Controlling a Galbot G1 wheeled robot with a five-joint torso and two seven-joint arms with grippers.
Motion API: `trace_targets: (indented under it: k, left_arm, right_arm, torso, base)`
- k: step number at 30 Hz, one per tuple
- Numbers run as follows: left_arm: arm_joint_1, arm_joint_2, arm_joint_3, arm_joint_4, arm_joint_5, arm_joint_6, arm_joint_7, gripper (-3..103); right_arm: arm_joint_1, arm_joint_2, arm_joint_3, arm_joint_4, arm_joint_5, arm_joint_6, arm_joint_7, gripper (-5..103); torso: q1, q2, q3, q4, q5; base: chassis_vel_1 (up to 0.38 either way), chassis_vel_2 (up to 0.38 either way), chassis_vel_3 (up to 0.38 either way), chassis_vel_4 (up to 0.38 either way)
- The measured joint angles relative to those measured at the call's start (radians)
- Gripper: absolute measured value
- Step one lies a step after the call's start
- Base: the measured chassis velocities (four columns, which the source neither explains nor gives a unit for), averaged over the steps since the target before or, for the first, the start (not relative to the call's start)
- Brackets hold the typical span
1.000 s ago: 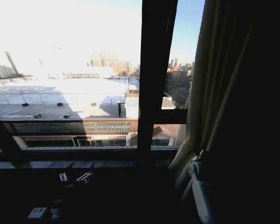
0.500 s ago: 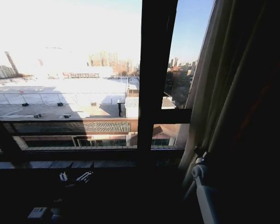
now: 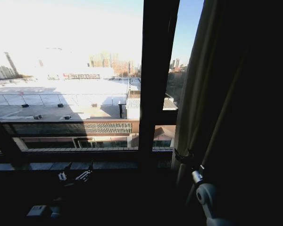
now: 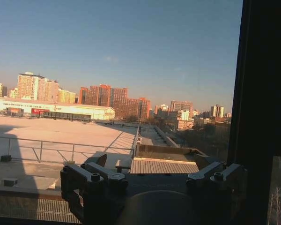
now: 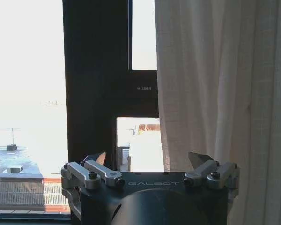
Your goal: Open the curtains by pulling them apart, changing their state from closed to fully open.
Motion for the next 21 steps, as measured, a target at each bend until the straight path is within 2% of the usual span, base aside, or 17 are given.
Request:
trace_targets:
  k: [11,16,21]
  left_arm:
    - [0.021,-0.02,0.004,-0.021,0.0,0.023,0.001,100]
    - [0.034,-0.014,-0.008,-0.033,0.0,0.024,0.002,100]
    - [0.038,-0.011,-0.011,-0.038,0.0,0.023,0.003,100]
  right_arm:
    - [-0.063,0.007,-0.002,0.061,-0.037,0.016,0.001,100]
    - [-0.089,0.01,-0.004,0.071,-0.052,0.029,0.003,100]
    - [-0.099,0.018,-0.009,0.08,-0.062,0.033,0.004,100]
  torso:
    - [0.0,0.0,0.0,0.0001,0.0003]
    - [0.0,0.0,0.0,0.0,0.0004]
    - [0.0,0.0,0.0,0.0001,-0.0004]
  base:
    - [0.012,0.016,-0.013,-0.011]
    - [0.151,0.127,-0.121,-0.139]
    - [0.227,0.234,-0.256,-0.245]
